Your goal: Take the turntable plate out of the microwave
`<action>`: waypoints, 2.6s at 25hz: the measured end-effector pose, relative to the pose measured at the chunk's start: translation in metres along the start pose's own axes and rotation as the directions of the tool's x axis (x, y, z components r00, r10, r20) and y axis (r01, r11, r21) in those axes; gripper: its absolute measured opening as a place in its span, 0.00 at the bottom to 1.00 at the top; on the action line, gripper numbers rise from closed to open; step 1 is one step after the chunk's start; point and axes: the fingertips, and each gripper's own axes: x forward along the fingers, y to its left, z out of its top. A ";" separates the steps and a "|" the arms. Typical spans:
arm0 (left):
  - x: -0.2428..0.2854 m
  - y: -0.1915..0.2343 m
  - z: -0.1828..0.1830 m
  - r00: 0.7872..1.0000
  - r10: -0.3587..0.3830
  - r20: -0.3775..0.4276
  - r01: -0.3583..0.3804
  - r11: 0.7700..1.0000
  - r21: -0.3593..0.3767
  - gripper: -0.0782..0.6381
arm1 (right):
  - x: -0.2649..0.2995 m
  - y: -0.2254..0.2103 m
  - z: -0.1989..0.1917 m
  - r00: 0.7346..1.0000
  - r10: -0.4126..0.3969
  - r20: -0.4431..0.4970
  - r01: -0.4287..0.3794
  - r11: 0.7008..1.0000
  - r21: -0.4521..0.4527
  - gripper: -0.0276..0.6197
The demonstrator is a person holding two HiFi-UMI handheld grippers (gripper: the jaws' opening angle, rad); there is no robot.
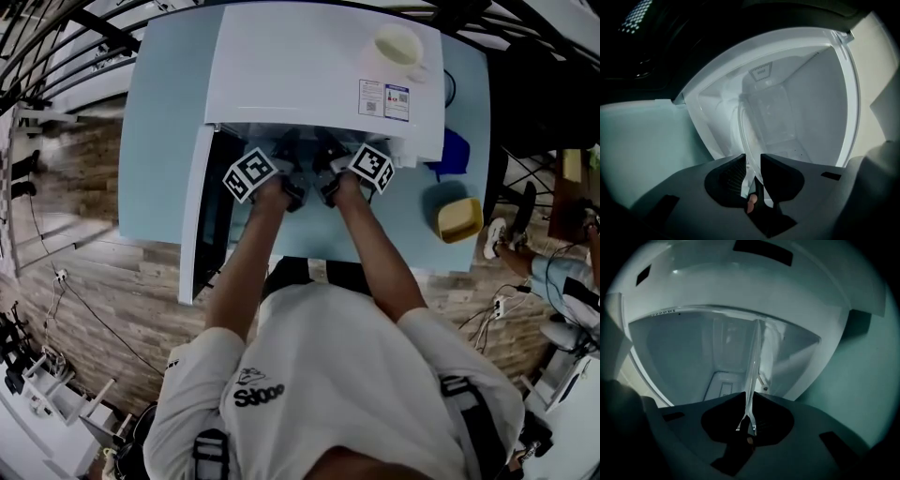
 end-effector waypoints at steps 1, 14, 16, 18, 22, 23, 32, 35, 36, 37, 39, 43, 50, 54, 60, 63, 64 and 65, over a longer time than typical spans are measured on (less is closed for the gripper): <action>0.000 0.000 0.001 1.000 -0.005 0.011 0.005 1.000 -0.014 0.25 | -0.002 0.001 -0.001 1.000 0.004 0.002 -0.004 1.000 0.006 0.11; 0.007 0.003 0.008 0.994 -0.077 0.083 0.085 0.992 -0.095 0.33 | -0.016 0.017 -0.007 0.999 0.053 -0.005 -0.053 0.998 0.038 0.09; 0.009 0.003 0.010 0.992 -0.090 0.092 0.100 0.989 -0.110 0.33 | -0.018 0.020 -0.013 0.998 0.063 -0.014 -0.063 0.998 0.029 0.09; 0.011 0.005 0.012 0.990 -0.098 0.099 0.110 0.986 -0.126 0.33 | -0.021 0.022 -0.019 0.998 0.065 -0.019 -0.065 0.997 0.034 0.09; 0.013 0.004 0.019 0.985 -0.122 0.121 0.139 0.979 -0.148 0.33 | -0.028 0.026 -0.025 0.997 0.080 -0.019 -0.079 0.996 0.035 0.10; 0.013 0.003 0.019 0.984 -0.127 0.122 0.145 0.978 -0.150 0.33 | -0.030 0.026 -0.026 0.997 0.079 -0.017 -0.078 0.996 0.036 0.10; 0.012 0.002 0.011 0.974 -0.206 0.095 0.218 0.966 -0.141 0.32 | -0.048 0.019 -0.039 0.999 0.025 0.020 -0.025 0.999 0.034 0.09; 0.011 0.001 0.014 0.970 -0.227 0.085 0.237 0.962 -0.133 0.32 | -0.047 0.028 -0.040 0.999 0.028 0.028 -0.027 1.000 -0.015 0.09; 0.010 -0.001 0.014 0.968 -0.237 0.083 0.246 0.961 -0.129 0.31 | -0.048 0.030 -0.044 0.999 0.027 0.030 -0.026 0.999 -0.022 0.09; 0.007 -0.003 0.013 0.966 -0.245 0.076 0.253 0.960 -0.122 0.29 | -0.051 0.030 -0.049 0.999 0.024 0.036 -0.024 1.000 -0.019 0.09; 0.001 -0.001 0.006 0.968 -0.247 0.052 0.251 0.962 -0.105 0.26 | -0.059 0.025 -0.059 0.998 0.015 0.054 -0.015 1.000 -0.002 0.09; -0.011 0.008 -0.009 0.969 -0.243 0.031 0.245 0.962 -0.120 0.22 | -0.074 0.018 -0.072 0.998 -0.001 0.055 0.002 1.000 -0.024 0.09; -0.042 0.008 -0.029 0.969 -0.239 0.055 0.246 0.942 -0.230 0.18 | -0.101 0.020 -0.092 1.000 0.002 -0.005 -0.002 0.998 -0.063 0.11; -0.071 0.004 -0.041 0.968 -0.228 0.109 0.248 0.938 -0.243 0.18 | -0.122 0.025 -0.109 0.999 0.013 -0.051 -0.018 0.994 -0.110 0.13; -0.109 -0.012 -0.050 0.936 -0.255 0.242 0.310 0.923 -0.230 0.17 | -0.146 0.037 -0.118 0.988 0.058 -0.146 -0.089 0.973 -0.214 0.15; -0.126 -0.024 -0.053 0.918 -0.276 0.286 0.344 0.911 -0.226 0.17 | -0.155 0.047 -0.125 0.973 0.097 -0.208 -0.152 0.952 -0.264 0.17; -0.132 -0.032 -0.053 0.906 -0.300 0.300 0.371 0.902 -0.220 0.17 | -0.159 0.050 -0.126 0.968 0.104 -0.230 -0.169 0.944 -0.283 0.17; -0.139 -0.040 -0.055 0.892 -0.327 0.312 0.400 0.893 -0.208 0.17 | -0.164 0.053 -0.128 0.960 0.116 -0.253 -0.192 0.935 -0.299 0.18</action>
